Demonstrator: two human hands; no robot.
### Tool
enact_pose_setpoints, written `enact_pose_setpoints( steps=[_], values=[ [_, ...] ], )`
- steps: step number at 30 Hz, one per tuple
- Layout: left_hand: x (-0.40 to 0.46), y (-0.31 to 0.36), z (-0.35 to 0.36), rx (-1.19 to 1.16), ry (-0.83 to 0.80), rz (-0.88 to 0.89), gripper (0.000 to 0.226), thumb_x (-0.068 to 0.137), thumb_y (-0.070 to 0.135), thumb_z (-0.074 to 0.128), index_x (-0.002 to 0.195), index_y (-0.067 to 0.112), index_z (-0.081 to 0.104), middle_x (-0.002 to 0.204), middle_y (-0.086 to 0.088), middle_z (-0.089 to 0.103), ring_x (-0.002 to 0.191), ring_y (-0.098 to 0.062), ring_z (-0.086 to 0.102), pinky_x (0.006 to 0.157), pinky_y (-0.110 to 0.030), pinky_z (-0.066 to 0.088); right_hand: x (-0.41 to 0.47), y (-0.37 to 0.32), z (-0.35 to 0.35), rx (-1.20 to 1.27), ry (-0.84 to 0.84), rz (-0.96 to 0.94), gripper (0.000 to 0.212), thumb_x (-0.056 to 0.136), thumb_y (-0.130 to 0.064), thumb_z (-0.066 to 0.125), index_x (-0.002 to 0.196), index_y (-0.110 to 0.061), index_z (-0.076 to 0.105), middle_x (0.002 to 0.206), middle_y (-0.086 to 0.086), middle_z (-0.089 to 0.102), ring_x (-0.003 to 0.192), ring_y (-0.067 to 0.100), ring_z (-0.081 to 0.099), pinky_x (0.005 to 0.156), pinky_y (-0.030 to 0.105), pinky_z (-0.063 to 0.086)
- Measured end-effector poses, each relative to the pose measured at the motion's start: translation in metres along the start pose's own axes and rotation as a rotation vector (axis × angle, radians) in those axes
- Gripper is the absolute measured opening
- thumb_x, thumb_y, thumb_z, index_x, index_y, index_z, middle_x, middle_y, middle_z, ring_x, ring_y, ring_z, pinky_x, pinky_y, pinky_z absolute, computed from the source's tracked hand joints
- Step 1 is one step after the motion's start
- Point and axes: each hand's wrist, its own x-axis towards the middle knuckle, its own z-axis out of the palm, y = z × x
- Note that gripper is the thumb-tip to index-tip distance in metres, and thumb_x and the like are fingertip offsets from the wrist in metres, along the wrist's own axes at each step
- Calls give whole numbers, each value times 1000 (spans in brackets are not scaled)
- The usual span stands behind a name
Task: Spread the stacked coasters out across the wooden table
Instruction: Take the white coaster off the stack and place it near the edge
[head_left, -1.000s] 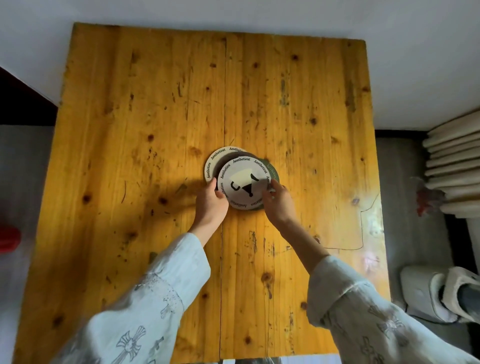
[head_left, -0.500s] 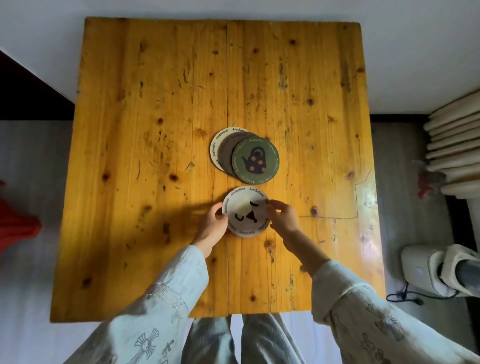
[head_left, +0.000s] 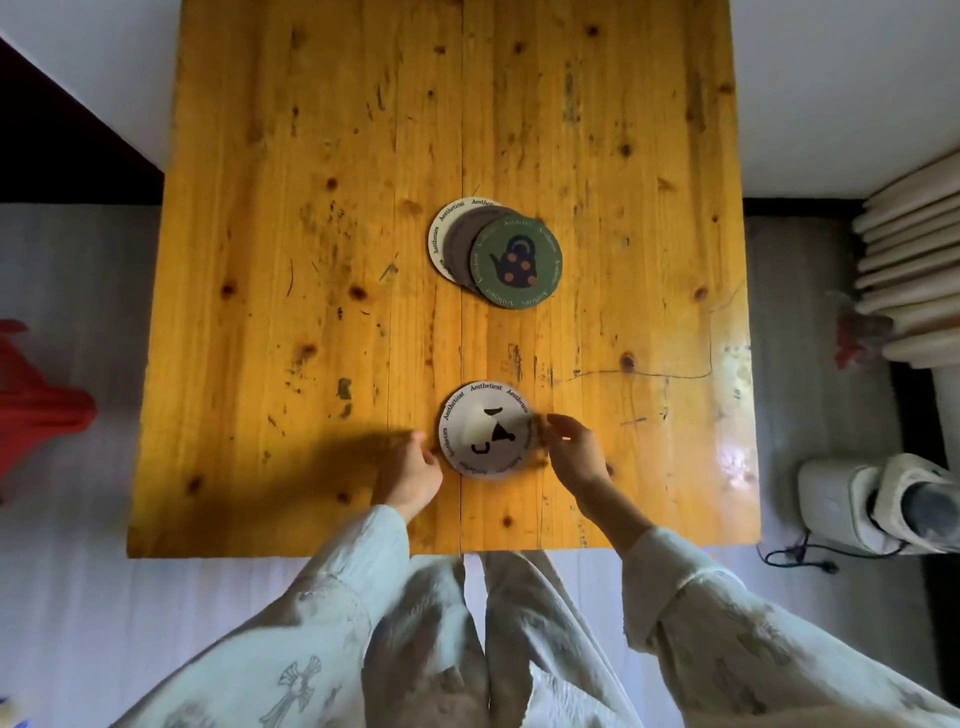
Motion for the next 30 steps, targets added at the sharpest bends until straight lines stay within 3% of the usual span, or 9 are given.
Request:
enact_pose_setpoints(
  steps=[3, 5, 7, 12, 18, 21, 24, 28, 30],
  values=[
    [7, 10, -2, 146, 118, 273, 58, 90, 3, 40, 144, 18, 22, 153, -9, 23, 141, -26, 23, 111, -35, 28, -7, 14, 7, 88, -63, 145, 36, 93, -16, 44, 127, -6, 49, 119, 21, 62, 112, 39, 58, 95, 54, 49],
    [11, 19, 0, 298, -32, 431, 68, 91, 4, 38, 147, 22, 4, 159, -3, 0, 146, -22, 1, 117, -36, 11, -12, 18, 13, 191, -93, 216, 39, 93, -17, 46, 130, -6, 43, 123, 21, 58, 115, 39, 56, 99, 54, 47],
    [13, 25, 4, 433, -161, 500, 72, 91, 3, 35, 146, 22, -8, 159, -1, -10, 146, -19, -9, 117, -33, 1, -15, 17, 18, 322, -108, 251, 42, 93, -19, 47, 133, -6, 40, 131, 19, 53, 120, 34, 52, 99, 48, 46],
    [12, 25, 6, 302, -122, 377, 73, 88, 2, 39, 147, 25, 2, 158, -1, 4, 145, -27, 1, 117, -41, 10, -16, 10, 19, 430, -121, 199, 43, 95, -15, 43, 137, -7, 37, 138, 17, 48, 126, 30, 46, 102, 44, 41],
    [4, 1, 2, -153, 85, 166, 54, 86, 0, 44, 136, 15, 29, 137, -16, 39, 124, -28, 44, 97, -30, 37, -12, 20, 5, 272, -33, 102, 38, 95, -17, 42, 131, -7, 47, 133, 16, 54, 121, 28, 51, 104, 44, 43],
    [11, 6, 1, -83, 86, 199, 60, 88, 0, 41, 142, 20, 22, 151, -11, 24, 138, -27, 28, 112, -38, 29, -12, 32, 8, 245, -26, 191, 38, 94, -14, 42, 130, -6, 49, 124, 20, 60, 107, 32, 59, 95, 49, 48],
    [17, 17, 5, 95, -43, 302, 67, 88, -2, 38, 146, 21, 14, 155, -6, 9, 144, -27, 9, 116, -42, 15, -12, 33, 16, 322, -69, 234, 36, 93, -13, 40, 128, -7, 48, 123, 19, 59, 114, 33, 56, 92, 46, 50],
    [19, 25, 11, 145, -120, 318, 65, 87, -3, 36, 146, 14, 14, 148, -8, 14, 138, -28, 18, 117, -38, 19, -8, 24, 21, 351, -87, 233, 37, 93, -12, 38, 128, -8, 48, 103, 15, 56, 97, 25, 53, 96, 47, 47],
    [18, 21, 10, 134, -110, 256, 63, 88, -1, 37, 145, 16, 18, 147, -11, 14, 137, -31, 19, 115, -39, 20, -8, 19, 21, 318, -90, 222, 36, 93, -13, 39, 127, -8, 48, 107, 18, 58, 99, 30, 55, 99, 50, 45]
  ],
)
